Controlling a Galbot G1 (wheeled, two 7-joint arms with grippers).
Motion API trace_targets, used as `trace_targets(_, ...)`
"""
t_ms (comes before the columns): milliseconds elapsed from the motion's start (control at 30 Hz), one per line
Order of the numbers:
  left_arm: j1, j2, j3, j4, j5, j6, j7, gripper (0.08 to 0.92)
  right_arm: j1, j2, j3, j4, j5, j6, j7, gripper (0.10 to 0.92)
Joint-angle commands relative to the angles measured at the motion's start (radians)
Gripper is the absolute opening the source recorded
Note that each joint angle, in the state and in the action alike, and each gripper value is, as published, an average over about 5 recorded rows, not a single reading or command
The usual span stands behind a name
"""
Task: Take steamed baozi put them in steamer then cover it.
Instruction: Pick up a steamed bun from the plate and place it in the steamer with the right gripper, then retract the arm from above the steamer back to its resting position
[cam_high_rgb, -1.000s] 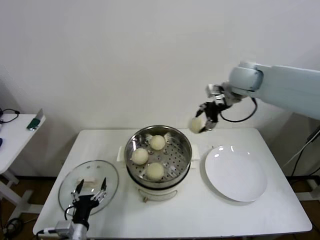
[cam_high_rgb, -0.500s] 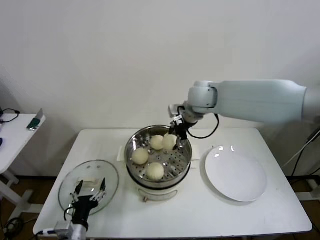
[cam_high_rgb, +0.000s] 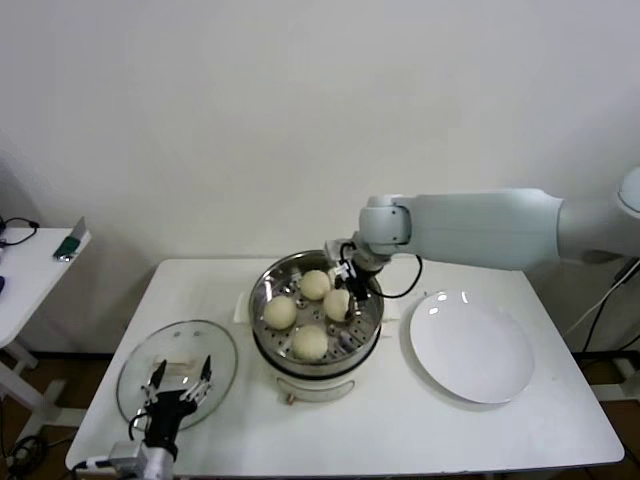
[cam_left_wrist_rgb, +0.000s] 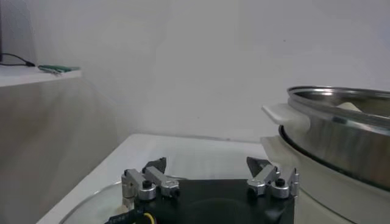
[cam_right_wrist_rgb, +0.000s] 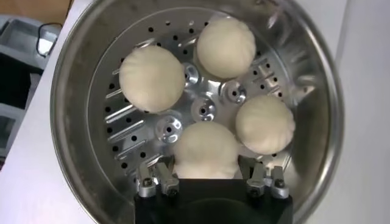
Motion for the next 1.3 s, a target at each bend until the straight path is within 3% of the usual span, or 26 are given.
trace_targets(33,0.001,0.000,-0.001,0.001,0.003,0.000,0.000,0.823,-0.027,0.017,-0.012,-0.009,-0.033,-0.004,0.003,0.696)
trace_targets(367,-0.001,0.005,0.000,0.000,-0.005,-0.001,0.000,0.823,0.026,-0.008,0.004,0.001,-0.022,0.027,-0.011,0.818)
trace_targets(567,0.001,0.009,0.000,-0.007,-0.010,0.015,0.002,0.823,0.067,-0.141,0.175,0.010,0.121,0.013,-0.012,0.823)
trace_targets(700,0.005,0.012,0.001,-0.017,-0.007,0.021,0.003,0.823,-0.005,-0.274,0.362,0.023,0.251,-0.085,0.157,0.823)
trace_targets(833,0.007,0.019,-0.002,-0.018,0.004,0.015,0.002,0.823,-0.244,-0.392,0.640,0.025,0.259,-0.051,0.508,0.823)
trace_targets(933,0.005,0.021,-0.004,-0.012,0.024,0.009,-0.003,0.823,-0.460,-0.487,0.859,0.059,0.213,0.044,0.640,0.823)
trace_targets(1133,-0.006,0.019,-0.006,0.006,0.089,-0.002,-0.020,0.823,-0.976,-0.655,1.274,0.159,0.062,0.174,0.735,0.823)
trace_targets(1300,-0.016,0.023,-0.009,0.018,0.144,-0.028,-0.015,0.823,-1.491,-0.668,1.702,0.205,-0.115,0.291,0.739,0.823)
